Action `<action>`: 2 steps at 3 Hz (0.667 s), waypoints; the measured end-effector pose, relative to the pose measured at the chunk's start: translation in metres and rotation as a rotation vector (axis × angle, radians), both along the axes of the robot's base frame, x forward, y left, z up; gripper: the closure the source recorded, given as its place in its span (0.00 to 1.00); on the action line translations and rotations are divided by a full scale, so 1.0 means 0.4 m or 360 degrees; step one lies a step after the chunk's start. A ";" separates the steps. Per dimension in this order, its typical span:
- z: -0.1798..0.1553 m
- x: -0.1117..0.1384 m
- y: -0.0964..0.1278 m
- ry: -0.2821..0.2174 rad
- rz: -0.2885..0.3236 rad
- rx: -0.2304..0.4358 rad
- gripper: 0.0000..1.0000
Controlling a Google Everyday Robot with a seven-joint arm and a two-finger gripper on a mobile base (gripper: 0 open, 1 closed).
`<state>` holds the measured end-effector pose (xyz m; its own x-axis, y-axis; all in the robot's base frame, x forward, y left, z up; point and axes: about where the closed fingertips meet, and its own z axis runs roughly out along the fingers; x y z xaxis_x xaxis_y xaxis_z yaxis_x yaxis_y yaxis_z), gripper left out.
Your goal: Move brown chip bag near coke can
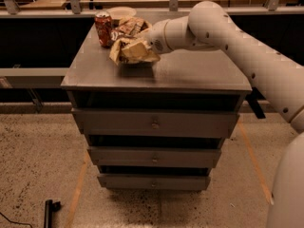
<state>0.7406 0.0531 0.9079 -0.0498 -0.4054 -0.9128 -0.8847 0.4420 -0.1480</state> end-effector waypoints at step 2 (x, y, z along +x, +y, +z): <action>-0.005 0.026 0.086 -0.0001 0.0057 -0.0014 0.60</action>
Offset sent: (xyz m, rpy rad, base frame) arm 0.0175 0.0415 0.0002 -0.0108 -0.0056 0.0277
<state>0.7508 0.0874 0.9061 -0.0347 -0.4148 -0.9093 -0.8998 0.4090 -0.1522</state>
